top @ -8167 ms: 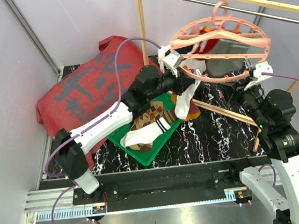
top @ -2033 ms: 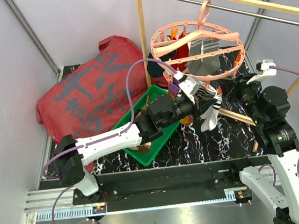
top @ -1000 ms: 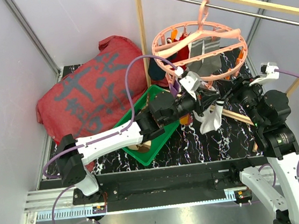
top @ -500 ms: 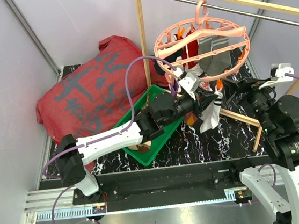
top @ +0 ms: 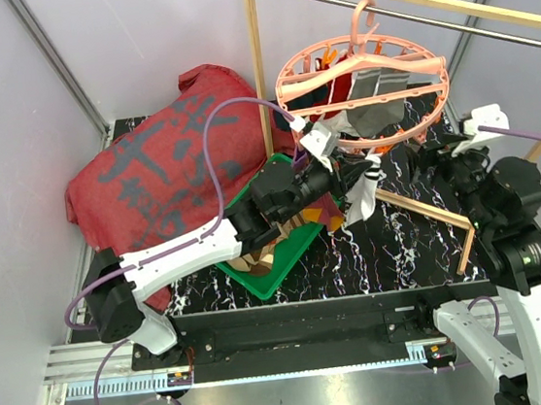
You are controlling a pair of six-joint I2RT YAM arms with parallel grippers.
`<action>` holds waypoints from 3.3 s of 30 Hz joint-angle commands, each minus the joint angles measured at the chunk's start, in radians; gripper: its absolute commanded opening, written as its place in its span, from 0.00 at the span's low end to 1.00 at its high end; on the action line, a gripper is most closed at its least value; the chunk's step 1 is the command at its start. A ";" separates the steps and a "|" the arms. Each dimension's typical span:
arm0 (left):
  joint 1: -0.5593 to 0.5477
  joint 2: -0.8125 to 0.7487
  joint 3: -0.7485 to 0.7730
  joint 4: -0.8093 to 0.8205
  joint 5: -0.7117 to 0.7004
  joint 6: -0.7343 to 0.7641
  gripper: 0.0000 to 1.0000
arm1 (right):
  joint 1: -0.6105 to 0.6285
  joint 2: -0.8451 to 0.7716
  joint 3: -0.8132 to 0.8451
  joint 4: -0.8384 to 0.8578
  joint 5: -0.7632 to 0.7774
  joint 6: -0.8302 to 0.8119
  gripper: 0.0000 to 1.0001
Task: Clip the socks to the hanger
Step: Open the clamp at the hanger.
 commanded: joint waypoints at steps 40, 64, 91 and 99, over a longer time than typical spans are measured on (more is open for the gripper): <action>0.040 -0.143 -0.030 -0.040 0.044 -0.019 0.09 | -0.043 0.110 -0.081 0.194 -0.246 -0.066 0.76; 0.089 -0.209 -0.084 -0.105 0.044 -0.024 0.09 | -0.143 0.153 -0.018 0.222 -0.541 0.015 0.70; 0.089 -0.085 0.057 -0.143 0.155 -0.030 0.19 | -0.145 0.046 -0.082 0.156 -0.433 0.190 0.27; 0.089 0.043 0.203 -0.207 0.232 -0.033 0.25 | -0.143 -0.025 -0.148 0.128 -0.309 0.345 0.10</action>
